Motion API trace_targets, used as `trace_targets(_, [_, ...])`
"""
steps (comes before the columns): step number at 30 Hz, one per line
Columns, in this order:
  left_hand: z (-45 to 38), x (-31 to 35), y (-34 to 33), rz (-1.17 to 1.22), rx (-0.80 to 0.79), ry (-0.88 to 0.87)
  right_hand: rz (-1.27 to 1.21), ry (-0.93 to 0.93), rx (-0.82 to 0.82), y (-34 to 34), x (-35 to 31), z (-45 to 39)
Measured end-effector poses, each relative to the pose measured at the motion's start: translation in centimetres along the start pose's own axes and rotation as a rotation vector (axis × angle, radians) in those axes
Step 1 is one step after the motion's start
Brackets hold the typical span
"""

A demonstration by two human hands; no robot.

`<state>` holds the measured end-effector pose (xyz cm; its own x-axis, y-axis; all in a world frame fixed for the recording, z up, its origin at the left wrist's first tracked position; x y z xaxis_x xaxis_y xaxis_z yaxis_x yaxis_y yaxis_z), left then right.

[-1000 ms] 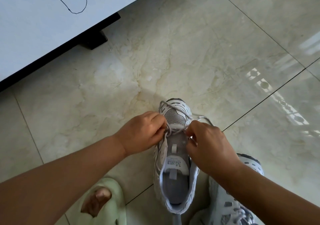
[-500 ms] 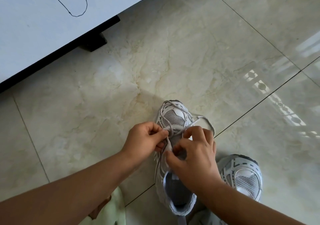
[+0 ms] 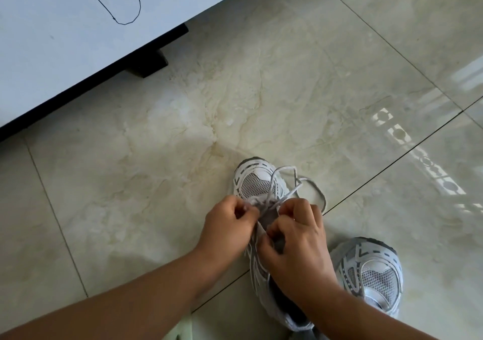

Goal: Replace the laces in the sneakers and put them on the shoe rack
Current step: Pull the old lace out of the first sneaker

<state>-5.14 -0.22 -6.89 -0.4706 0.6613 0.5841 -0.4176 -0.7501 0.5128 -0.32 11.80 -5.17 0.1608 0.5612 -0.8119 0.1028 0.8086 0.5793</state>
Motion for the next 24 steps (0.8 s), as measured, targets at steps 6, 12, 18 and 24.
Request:
trace_targets(6, [0.1,0.3,1.7,-0.449,0.207,-0.555,-0.038,0.025,0.032,0.2,0.4,0.2])
trace_targets(12, [-2.1,-1.3,5.1,-0.783,0.346,-0.586,0.003,0.082,-0.003,0.0,0.4,0.3])
trace_targets(18, [2.6,0.1,1.6,-0.58,0.245,-0.951,-0.03,0.039,0.028,0.3,0.9,0.1])
trace_targets(24, [0.7,0.3,1.0,-0.473,0.131,-0.813,-0.067,0.046,0.042,0.3,1.1,0.1])
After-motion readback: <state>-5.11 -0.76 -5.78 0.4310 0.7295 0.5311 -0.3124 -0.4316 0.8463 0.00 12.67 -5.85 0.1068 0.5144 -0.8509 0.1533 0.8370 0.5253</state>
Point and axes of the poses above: each hand's wrist, its own z-axis away from the middle knuckle, its own y-axis out of the back of the hand, x = y × z, the point moved 3 cm from there along -z, towards the middle knuckle, and after that the axes turned 13 degrees about -z, right-handed, at the moved point
